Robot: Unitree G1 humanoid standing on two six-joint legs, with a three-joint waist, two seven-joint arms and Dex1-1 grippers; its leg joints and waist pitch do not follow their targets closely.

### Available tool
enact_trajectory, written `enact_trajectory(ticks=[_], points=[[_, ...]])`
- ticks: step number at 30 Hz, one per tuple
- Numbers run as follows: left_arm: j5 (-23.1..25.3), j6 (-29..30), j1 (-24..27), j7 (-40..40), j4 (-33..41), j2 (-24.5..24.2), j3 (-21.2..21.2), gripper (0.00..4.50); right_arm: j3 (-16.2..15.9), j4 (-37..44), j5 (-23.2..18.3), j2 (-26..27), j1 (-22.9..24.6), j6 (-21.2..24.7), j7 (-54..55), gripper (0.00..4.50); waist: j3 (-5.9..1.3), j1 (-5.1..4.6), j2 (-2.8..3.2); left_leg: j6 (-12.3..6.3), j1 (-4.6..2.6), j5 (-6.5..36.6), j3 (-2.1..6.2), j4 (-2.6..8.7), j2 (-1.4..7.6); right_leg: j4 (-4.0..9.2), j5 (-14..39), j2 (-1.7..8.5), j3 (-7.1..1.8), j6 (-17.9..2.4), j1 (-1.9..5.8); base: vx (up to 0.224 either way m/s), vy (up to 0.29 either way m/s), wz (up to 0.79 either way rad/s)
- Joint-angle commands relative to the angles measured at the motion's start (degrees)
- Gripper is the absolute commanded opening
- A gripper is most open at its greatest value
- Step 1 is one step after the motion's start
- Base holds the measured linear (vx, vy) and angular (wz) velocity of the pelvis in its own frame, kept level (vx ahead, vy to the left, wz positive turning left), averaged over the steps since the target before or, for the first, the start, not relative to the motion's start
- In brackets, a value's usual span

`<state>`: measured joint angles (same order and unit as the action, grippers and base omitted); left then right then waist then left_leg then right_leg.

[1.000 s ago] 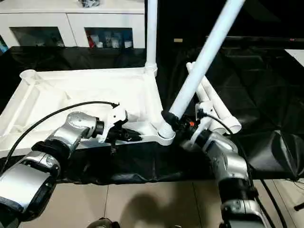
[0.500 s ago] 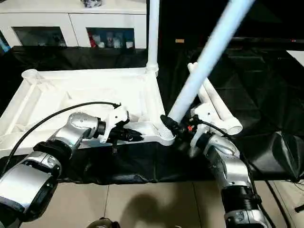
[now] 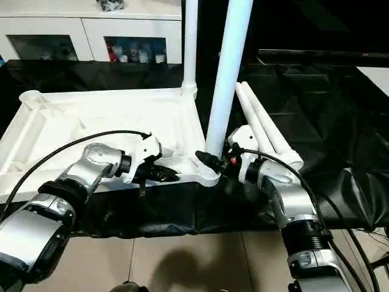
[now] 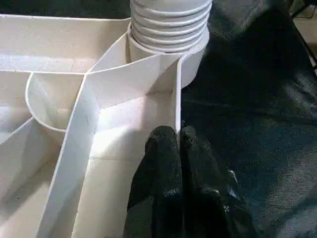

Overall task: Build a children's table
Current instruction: Insert table leg to table base

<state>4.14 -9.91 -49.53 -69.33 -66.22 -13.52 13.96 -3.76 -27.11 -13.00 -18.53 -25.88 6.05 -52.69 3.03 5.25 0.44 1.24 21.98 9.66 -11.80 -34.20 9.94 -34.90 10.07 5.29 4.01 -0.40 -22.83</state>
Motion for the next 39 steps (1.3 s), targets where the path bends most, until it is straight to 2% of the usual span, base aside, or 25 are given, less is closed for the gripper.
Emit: enact_trajectory(ticks=[1, 3, 6, 9, 13, 14, 15, 16, 17, 19, 21, 24, 25, 27, 28, 29, 30, 31, 32, 33, 38, 39], points=[[-1.9, -0.7, 0.2, -2.6, 1.9, -0.6, -1.5, 0.00, -4.6, -3.6, 1.3, 0.9, 3.5, 2.6, -3.5, 1.88, -3.48, 0.46, 0.12, -0.46, -1.34, 19.4, 2.23, 4.77, 3.75, 5.23, 19.5, 4.61, -2.69, -12.4, 2.06, 0.000, 0.000, 0.00], [-2.8, -1.4, 0.5, -7.4, 2.7, -1.1, -1.7, 0.00, -5.4, -3.6, 1.1, 0.5, 3.8, 1.9, -6.2, 1.88, -3.54, 0.45, 0.18, -0.49, -1.30, 19.7, 2.13, 4.84, 3.83, 5.10, 17.4, 4.44, -2.66, -13.1, 2.14, 0.000, 0.000, 0.00], [-3.0, -1.9, 0.6, -10.3, 2.9, -1.6, -1.4, 0.00, -6.1, -3.1, 1.2, 0.0, 4.2, 1.5, -8.1, 1.88, -3.53, 0.37, 0.51, -0.33, -1.40, 20.3, 2.07, 4.99, 3.92, 4.86, 15.0, 4.24, -2.63, -14.3, 2.13, 0.000, 0.000, 0.00], [-2.9, -1.7, 0.3, -13.0, 3.0, -2.1, -0.9, 0.00, -7.4, -1.7, 1.4, -0.7, 4.7, 1.1, -10.6, 1.88, -3.45, 0.46, 0.68, 0.17, -1.51, 21.3, 2.11, 5.09, 3.98, 4.85, 15.7, 4.38, -2.68, -14.6, 2.14, 0.000, 0.000, 0.00], [-2.0, -2.0, -0.4, -12.7, 2.3, -2.4, -0.7, 0.00, -8.5, -1.3, 2.3, -0.9, 5.0, 0.2, -12.2, 1.88, -3.39, 0.48, 0.57, 0.85, -1.64, 22.5, 2.18, 5.18, 4.06, 5.00, 17.3, 4.53, -2.76, -14.5, 2.01, 0.000, 0.000, 0.00], [-1.8, -1.9, -0.6, -12.2, 2.1, -2.4, -0.7, 0.00, -8.7, -1.2, 2.5, -0.9, 5.1, -0.1, -12.4, 1.88, -3.38, 0.49, 0.56, 1.00, -1.68, 22.7, 2.17, 5.20, 4.06, 5.05, 17.6, 4.53, -2.78, -14.5, 1.96, 0.000, 0.000, 0.00], [-1.8, -1.2, -1.2, -9.4, 1.6, -2.0, -1.5, 0.00, -8.4, -1.8, 2.7, -0.3, 4.6, -0.5, -11.6, 1.88, -3.36, 0.45, 0.31, 1.02, -1.67, 22.8, 2.16, 5.23, 4.08, 5.06, 17.7, 4.51, -2.80, -14.4, 1.97, 0.000, 0.000, 0.00], [-1.9, -1.0, -1.4, -8.6, 1.5, -1.9, -1.7, 0.00, -8.3, -2.0, 2.7, -0.2, 4.5, -0.6, -11.3, 1.88, -3.28, 0.48, 0.38, 0.97, -1.66, 22.9, 2.20, 5.22, 4.04, 5.11, 18.4, 4.58, -2.81, -14.2, 1.91, 0.000, 0.000, 0.00], [-2.1, -0.2, -1.8, -6.1, 1.1, -1.5, -2.5, 0.00, -7.7, -3.0, 3.1, 0.4, 3.8, -1.0, -9.8, 1.88, -3.30, 0.44, 0.11, 0.91, -1.70, 22.9, 2.16, 5.21, 4.05, 5.15, 18.8, 4.59, -2.80, -14.1, 1.88, 0.000, 0.000, 0.00], [-2.4, 1.0, -2.3, -3.0, 0.8, -1.0, -3.5, 0.00, -6.2, -5.3, 4.0, 1.7, 2.4, -1.8, -5.5, 1.88, -3.08, 0.35, 0.24, 1.35, -1.89, 23.8, 2.29, 5.20, 4.04, 5.44, 21.8, 4.78, -2.82, -13.6, 1.53, 0.000, 0.000, 0.00], [-2.5, 2.2, -2.9, 0.5, 0.5, -0.5, -4.4, 0.00, -4.6, -8.0, 4.8, 3.0, 0.6, -2.5, -0.4, 1.88, -2.91, -0.23, 0.14, 2.45, -1.95, 25.8, 2.75, 5.19, 3.82, 5.87, 27.5, 5.00, -2.72, -12.0, 1.32, 0.000, 0.000, 0.00], [-2.9, 4.5, -4.3, 7.3, 0.1, 0.7, -5.9, 0.00, -2.1, -12.5, 5.2, 5.3, -2.3, -2.2, 7.9, 1.88, -2.88, -0.62, -0.21, 2.82, -1.96, 26.7, 3.10, 5.31, 3.78, 6.38, 31.7, 5.03, -2.58, -9.6, 1.18, 0.000, 0.000, 0.00], [-3.2, 6.7, -5.3, 12.1, 0.4, 1.9, -6.9, 0.00, -0.8, -16.1, 5.7, 7.0, -4.5, -1.3, 14.1, 1.88, -2.90, -0.67, -0.10, 2.92, -2.02, 26.7, 3.09, 5.32, 3.79, 6.37, 31.3, 5.01, -2.58, -9.7, 1.13, 0.000, 0.000, 0.00], [-3.4, 9.1, -6.0, 15.7, 1.0, 3.0, -7.4, 0.00, -0.1, -19.1, 6.3, 8.3, -6.3, -0.6, 19.4, 1.88, -3.00, -1.11, -0.01, 3.81, -2.05, 26.8, 3.15, 5.40, 3.70, 6.17, 29.3, 4.72, -2.45, -10.2, 0.96, 0.000, 0.000, 0.00], [-3.4, 9.4, -6.0, 16.1, 1.1, 3.2, -7.4, 0.00, -0.1, -19.5, 6.4, 8.5, -6.5, -0.4, 20.1, 1.88, -3.07, -1.12, 0.16, 3.73, -2.00, 26.4, 3.07, 5.45, 3.67, 6.17, 28.0, 4.70, -2.53, -10.3, 1.07, 0.000, 0.000, 0.00], [-3.5, 10.3, -6.2, 17.7, 1.5, 3.8, -7.7, 0.00, 0.2, -21.0, 6.6, 9.0, -7.3, -0.1, 22.4, 1.88, -3.11, -1.15, 0.07, 3.08, -1.83, 25.5, 2.89, 5.49, 3.62, 6.19, 25.3, 4.57, -2.59, -10.7, 1.20, 0.000, 0.000, 0.00], [-3.6, 11.2, -6.2, 18.9, 2.3, 4.7, -7.9, 0.00, 0.8, -23.0, 6.5, 9.8, -8.4, 0.3, 24.7, 1.88, -3.23, -1.25, 0.52, 2.89, -1.81, 24.7, 2.77, 5.50, 3.67, 5.85, 22.3, 4.55, -2.70, -11.6, 1.22, 0.000, 0.000, 0.00], [-3.4, 11.8, -6.0, 20.5, 3.3, 5.8, -7.9, 0.00, 1.2, -25.2, 6.7, 10.6, -9.6, 0.5, 27.3, 1.88, -3.28, -1.37, 0.28, 2.55, -1.75, 24.0, 2.57, 5.44, 3.51, 5.87, 20.2, 4.36, -2.65, -12.1, 1.39, 0.000, 0.000, 0.00], [-3.4, 11.8, -6.0, 20.5, 3.3, 5.8, -7.9, 0.00, 1.2, -25.2, 6.7, 10.6, -9.6, 0.5, 27.3, 1.88, -3.28, -1.37, 0.28, 2.55, -1.75, 24.0, 2.57, 5.44, 3.51, 5.87, 20.2, 4.36, -2.65, -12.1, 1.39, 0.000, 0.000, 0.00], [-1.8, 12.1, -5.2, 22.3, 5.3, 7.6, -6.4, 0.00, 1.4, -28.2, 7.6, 11.9, -11.4, 0.3, 30.3, 1.88, -3.43, -1.58, 0.14, 1.93, -1.68, 22.7, 2.39, 5.34, 3.51, 5.63, 17.8, 4.40, -2.69, -13.1, 1.59, 0.000, 0.000, 0.00], [0.5, 13.1, -3.6, 24.7, 7.3, 9.1, -4.2, 0.00, 1.8, -31.1, 8.3, 13.9, -13.7, -0.3, 32.7, 1.88, -3.65, -1.60, 0.28, 0.04, -1.47, 18.8, 2.05, 5.06, 3.45, 5.20, 12.7, 4.18, -2.74, -14.0, 1.87, 0.000, 0.000, 0.00], [0.4, 13.0, -3.4, 24.7, 7.3, 9.3, -4.3, 0.00, 2.0, -31.6, 8.1, 14.4, -14.1, -0.5, 33.2, 1.88, -3.65, -1.55, 0.16, -0.46, -1.47, 18.1, 1.94, 4.99, 3.33, 5.17, 11.7, 4.10, -2.70, -14.2, 1.96, 0.000, 0.000, 0.00]])
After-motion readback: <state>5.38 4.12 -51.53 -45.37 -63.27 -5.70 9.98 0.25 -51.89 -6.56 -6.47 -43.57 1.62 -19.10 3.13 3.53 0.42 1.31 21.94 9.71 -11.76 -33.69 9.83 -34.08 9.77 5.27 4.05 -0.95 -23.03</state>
